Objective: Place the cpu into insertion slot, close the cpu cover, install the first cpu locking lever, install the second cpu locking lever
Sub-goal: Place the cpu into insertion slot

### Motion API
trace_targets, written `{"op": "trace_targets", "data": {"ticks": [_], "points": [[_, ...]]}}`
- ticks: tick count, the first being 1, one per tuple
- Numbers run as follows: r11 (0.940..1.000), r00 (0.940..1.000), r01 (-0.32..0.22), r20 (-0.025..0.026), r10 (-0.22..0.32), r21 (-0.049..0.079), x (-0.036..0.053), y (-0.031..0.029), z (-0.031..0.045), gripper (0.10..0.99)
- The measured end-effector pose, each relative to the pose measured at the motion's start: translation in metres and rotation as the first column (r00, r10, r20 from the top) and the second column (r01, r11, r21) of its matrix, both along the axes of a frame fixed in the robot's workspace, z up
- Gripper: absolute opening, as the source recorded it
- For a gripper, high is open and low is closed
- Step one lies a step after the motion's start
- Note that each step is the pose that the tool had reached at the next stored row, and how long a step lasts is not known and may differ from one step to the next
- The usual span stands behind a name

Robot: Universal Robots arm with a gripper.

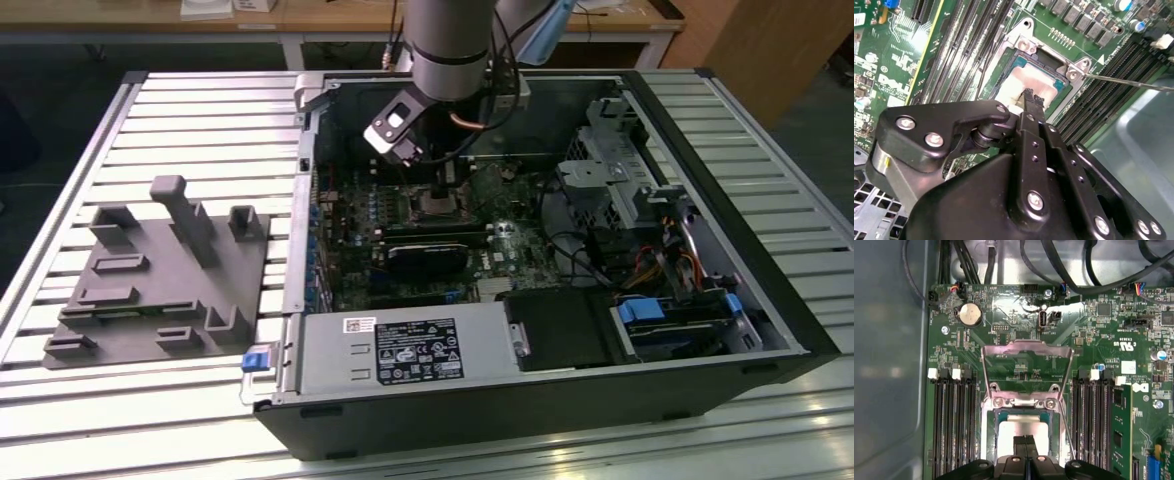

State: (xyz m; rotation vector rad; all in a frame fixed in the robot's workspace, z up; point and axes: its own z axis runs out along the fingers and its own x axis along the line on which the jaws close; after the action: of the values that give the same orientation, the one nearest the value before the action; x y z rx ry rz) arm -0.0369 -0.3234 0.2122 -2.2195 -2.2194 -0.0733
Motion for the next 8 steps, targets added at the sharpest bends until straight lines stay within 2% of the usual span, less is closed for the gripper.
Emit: {"op": "trace_targets", "data": {"ticks": [8], "points": [[1.0000, 1.0000, 0.000, -0.0004, 0.000, 0.000, 0.0012, 0.0000, -0.0095, 0.106]]}}
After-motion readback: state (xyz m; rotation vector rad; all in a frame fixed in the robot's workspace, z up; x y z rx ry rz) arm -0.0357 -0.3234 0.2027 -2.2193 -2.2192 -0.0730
